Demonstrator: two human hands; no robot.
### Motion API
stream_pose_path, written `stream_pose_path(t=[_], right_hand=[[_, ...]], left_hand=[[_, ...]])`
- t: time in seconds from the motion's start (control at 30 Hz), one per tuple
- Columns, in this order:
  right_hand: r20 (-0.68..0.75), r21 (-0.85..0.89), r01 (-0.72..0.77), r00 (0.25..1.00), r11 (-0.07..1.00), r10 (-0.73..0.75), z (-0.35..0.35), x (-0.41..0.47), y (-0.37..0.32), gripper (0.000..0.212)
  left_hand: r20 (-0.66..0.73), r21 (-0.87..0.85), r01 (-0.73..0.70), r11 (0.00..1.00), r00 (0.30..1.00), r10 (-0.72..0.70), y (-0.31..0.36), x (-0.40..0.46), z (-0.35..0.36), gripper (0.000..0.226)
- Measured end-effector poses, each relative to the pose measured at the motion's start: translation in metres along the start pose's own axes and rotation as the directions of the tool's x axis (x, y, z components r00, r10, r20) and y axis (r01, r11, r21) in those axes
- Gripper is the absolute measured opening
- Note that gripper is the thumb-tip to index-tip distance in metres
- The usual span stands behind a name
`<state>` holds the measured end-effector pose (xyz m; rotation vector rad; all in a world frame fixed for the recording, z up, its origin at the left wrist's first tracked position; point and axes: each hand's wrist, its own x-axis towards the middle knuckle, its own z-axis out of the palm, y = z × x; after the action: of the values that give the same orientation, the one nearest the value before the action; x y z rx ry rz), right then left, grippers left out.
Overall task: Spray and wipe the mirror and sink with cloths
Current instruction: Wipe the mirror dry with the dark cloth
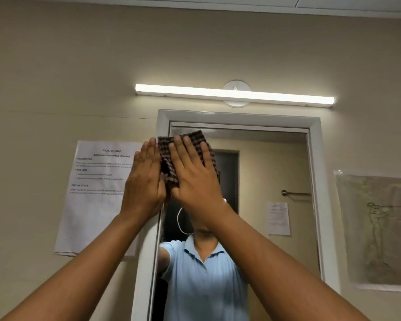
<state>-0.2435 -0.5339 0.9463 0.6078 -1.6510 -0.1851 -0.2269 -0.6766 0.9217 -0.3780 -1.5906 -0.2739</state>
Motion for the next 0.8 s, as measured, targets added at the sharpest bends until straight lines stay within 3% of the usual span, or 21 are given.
stream_pose_path(t=[0.23, 0.33, 0.53, 0.8], right_hand=[[0.036, -0.061, 0.117, 0.993, 0.991, -0.115, -0.006, -0.047, 0.042, 0.078], [0.031, -0.115, 0.015, 0.999, 0.993, -0.011, -0.016, -0.053, 0.084, 0.085], [-0.033, -0.048, -0.242, 0.97, 0.969, 0.241, -0.035, -0.067, 0.16, 0.074], [-0.112, 0.018, -0.414, 0.904, 0.91, 0.413, -0.024, -0.129, 0.159, 0.076]], left_hand=[[0.041, 0.154, -0.038, 0.987, 0.999, 0.032, -0.001, -0.003, -0.004, 0.074], [0.045, 0.174, -0.043, 0.984, 0.998, 0.036, 0.0, -0.005, -0.003, 0.075], [0.024, 0.199, -0.056, 0.978, 0.998, 0.052, -0.003, -0.005, 0.004, 0.069], [0.046, 0.199, -0.066, 0.978, 0.997, 0.057, 0.003, -0.015, 0.007, 0.069]])
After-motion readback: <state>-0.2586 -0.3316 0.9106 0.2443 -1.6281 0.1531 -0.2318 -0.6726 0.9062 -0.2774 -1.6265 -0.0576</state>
